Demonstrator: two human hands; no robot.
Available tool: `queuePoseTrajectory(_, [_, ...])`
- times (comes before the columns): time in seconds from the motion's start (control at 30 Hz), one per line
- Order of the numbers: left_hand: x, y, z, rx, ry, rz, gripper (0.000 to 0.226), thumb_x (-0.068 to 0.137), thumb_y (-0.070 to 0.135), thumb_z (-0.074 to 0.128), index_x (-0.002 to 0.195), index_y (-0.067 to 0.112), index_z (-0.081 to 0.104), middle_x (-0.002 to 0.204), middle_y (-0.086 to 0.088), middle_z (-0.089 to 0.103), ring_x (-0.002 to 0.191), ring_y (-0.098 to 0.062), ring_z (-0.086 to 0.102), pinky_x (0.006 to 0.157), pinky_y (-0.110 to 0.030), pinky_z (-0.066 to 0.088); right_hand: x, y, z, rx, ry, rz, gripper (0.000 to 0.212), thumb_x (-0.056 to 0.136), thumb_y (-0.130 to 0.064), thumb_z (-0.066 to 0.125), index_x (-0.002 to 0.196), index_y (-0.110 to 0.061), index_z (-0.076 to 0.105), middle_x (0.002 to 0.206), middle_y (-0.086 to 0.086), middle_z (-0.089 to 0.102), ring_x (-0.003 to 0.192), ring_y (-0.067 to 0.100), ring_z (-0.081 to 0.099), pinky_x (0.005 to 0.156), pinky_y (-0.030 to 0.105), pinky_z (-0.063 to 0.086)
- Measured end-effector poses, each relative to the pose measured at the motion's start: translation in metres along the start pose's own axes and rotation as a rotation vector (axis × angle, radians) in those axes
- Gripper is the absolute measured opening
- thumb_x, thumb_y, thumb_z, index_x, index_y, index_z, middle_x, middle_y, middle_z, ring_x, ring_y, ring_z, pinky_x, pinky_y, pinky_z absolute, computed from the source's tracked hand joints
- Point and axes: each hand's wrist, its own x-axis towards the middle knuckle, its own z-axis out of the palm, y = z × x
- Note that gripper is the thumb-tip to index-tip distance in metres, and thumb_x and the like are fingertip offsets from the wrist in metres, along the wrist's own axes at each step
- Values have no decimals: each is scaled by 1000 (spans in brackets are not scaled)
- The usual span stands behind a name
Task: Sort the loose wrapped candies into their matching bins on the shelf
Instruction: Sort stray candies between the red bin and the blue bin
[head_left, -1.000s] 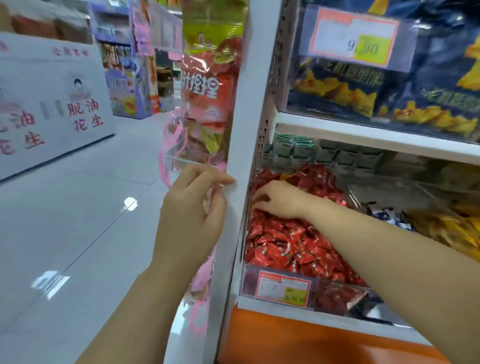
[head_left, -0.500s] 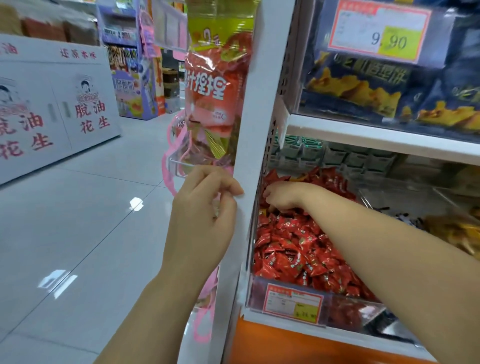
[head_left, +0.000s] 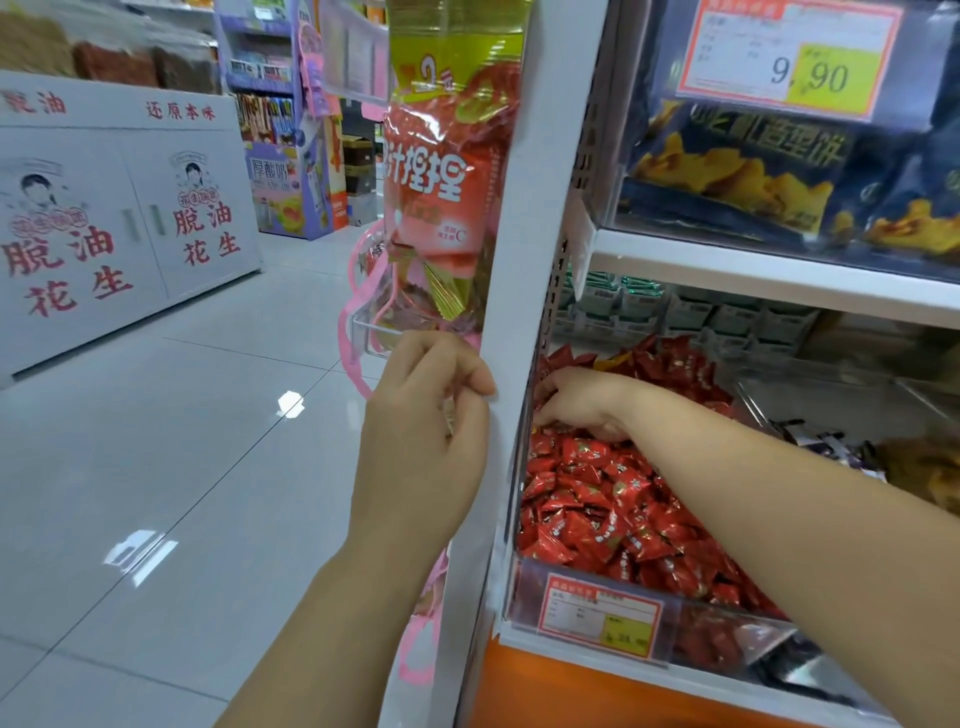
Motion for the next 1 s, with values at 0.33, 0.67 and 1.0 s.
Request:
queuePoseTrajectory(0.33, [0, 0, -1, 14, -5, -3, 18, 78, -3, 46, 75, 10, 58, 86, 6, 52, 83, -5, 51, 71, -22, 45, -7, 4, -4, 44, -79, -16, 41, 82, -1, 67, 121, -3, 59, 119, 11, 61, 110, 24, 56, 92, 33, 49])
queuePoseTrajectory(0.67, [0, 1, -2, 36, -12, 3, 17, 78, 0, 46, 76, 10, 59, 88, 6, 51, 85, -2, 51, 69, -14, 43, -33, 9, -6, -193, 152, -332, 41, 75, -10, 73, 115, -14, 64, 91, -6, 59, 80, 8, 53, 60, 6, 39])
queuePoseTrajectory(1.0, [-11, 31, 17, 67, 186, 139, 23, 82, 12, 44, 84, 12, 67, 99, 8, 47, 95, -15, 52, 77, -47, 48, -137, 59, -40, 115, 476, -540, 19, 85, -8, 64, 89, -26, 64, 82, -7, 51, 63, 10, 50, 61, 15, 39])
